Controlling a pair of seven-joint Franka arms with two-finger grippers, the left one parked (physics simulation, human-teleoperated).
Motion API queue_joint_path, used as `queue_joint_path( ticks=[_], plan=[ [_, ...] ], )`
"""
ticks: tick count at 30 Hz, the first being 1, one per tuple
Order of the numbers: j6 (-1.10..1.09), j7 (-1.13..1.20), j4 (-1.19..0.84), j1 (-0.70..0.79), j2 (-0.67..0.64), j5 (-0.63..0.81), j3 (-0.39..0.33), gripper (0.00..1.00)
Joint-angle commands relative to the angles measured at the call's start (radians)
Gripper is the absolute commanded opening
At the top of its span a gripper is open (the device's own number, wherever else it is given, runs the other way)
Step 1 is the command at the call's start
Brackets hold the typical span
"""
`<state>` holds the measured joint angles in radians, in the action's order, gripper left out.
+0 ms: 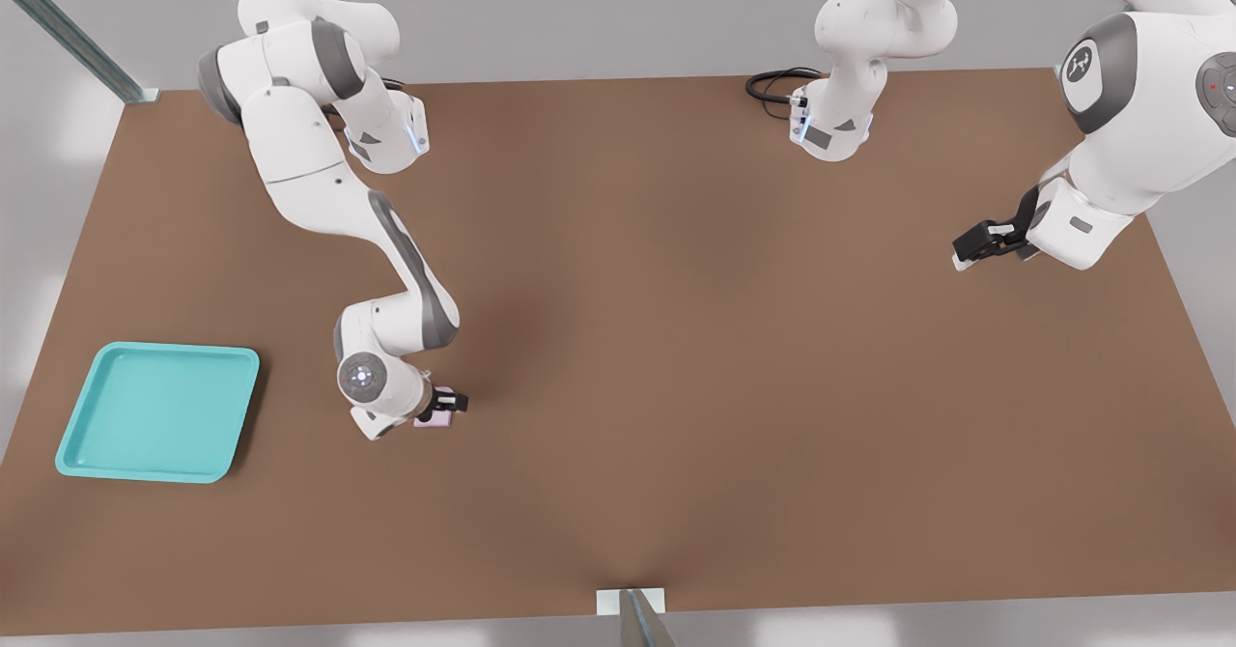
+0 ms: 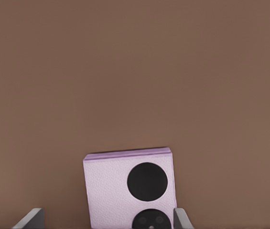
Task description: Keep left arm still and place phone on the tray with right arm
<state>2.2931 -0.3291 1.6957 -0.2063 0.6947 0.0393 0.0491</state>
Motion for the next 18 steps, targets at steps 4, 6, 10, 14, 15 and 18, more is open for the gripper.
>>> queue_joint_path(
  ticks=[4, 6, 10, 14, 15, 18],
  plan=[
    [0.014, 0.016, 0.004, 0.001, 0.011, 0.002, -0.001, 1.00],
    [0.016, 0.045, 0.007, 0.002, 0.011, 0.001, 0.000, 1.00],
    [0.016, 0.110, 0.007, 0.002, 0.019, -0.002, -0.003, 1.00],
    [0.017, 0.136, 0.007, 0.008, 0.025, -0.002, -0.003, 1.00],
    [0.019, 0.157, 0.007, 0.010, 0.028, -0.002, -0.003, 1.00],
    [0.020, 0.162, 0.004, 0.011, 0.032, -0.002, -0.005, 1.00]
  ],
)
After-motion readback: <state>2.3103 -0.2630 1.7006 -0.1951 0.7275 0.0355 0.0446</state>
